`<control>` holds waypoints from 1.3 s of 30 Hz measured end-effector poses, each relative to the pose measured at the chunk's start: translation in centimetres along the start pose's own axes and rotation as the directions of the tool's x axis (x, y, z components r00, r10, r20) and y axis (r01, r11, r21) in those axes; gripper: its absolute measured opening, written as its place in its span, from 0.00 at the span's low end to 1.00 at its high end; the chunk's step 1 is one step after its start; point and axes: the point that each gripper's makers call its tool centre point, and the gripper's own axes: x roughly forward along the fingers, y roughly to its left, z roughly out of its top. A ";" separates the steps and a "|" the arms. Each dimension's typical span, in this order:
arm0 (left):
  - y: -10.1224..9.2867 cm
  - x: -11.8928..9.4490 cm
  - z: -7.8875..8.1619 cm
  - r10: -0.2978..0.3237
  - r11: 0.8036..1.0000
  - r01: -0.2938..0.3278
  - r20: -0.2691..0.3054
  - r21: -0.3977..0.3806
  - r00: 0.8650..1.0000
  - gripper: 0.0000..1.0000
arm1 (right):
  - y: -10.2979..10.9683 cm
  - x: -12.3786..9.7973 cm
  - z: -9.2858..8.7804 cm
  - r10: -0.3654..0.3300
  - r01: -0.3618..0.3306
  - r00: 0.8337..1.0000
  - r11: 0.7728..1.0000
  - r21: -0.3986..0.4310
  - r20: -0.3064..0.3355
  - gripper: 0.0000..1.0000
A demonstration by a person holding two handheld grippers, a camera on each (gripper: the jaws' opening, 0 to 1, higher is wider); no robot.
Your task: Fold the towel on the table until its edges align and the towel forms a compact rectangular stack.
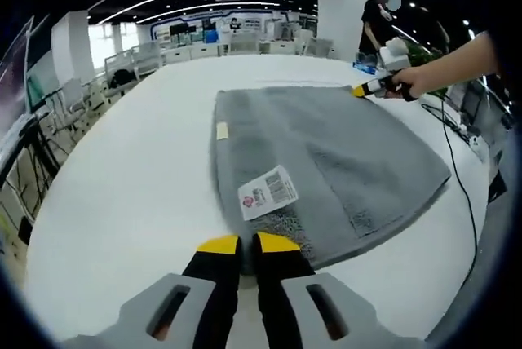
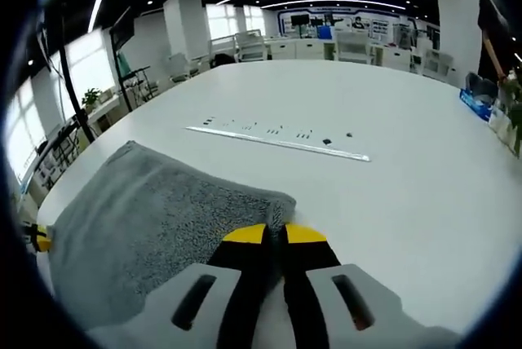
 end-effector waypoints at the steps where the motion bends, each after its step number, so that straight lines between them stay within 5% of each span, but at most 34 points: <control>1: -0.7 0.1 0.1 -0.012 1.000 0.012 -0.006 0.015 1.000 0.06 | -0.4 -0.5 -0.2 -0.009 0.009 1.000 1.000 0.007 -0.002 0.05; 10: -6.0 0.7 1.3 -0.082 0.986 0.085 -0.032 0.140 0.996 0.05 | -4.7 -5.3 -2.6 -0.069 0.070 0.997 0.997 0.032 -0.032 0.04; 16: -9.6 1.0 1.8 -0.120 0.945 0.134 -0.065 0.298 0.991 0.05 | -7.2 -7.3 -3.7 -0.097 0.098 0.995 0.994 0.048 -0.032 0.05; 29: -14.0 0.3 1.6 -0.144 0.931 0.162 -0.079 0.327 0.986 0.05 | -9.3 -7.7 -3.8 -0.096 0.097 0.994 0.995 0.004 -0.046 0.04; 39: -14.3 0.1 1.4 -0.140 0.970 0.147 -0.047 0.195 0.989 0.05 | -10.1 -7.2 -3.6 -0.073 0.073 0.997 0.997 0.000 -0.038 0.05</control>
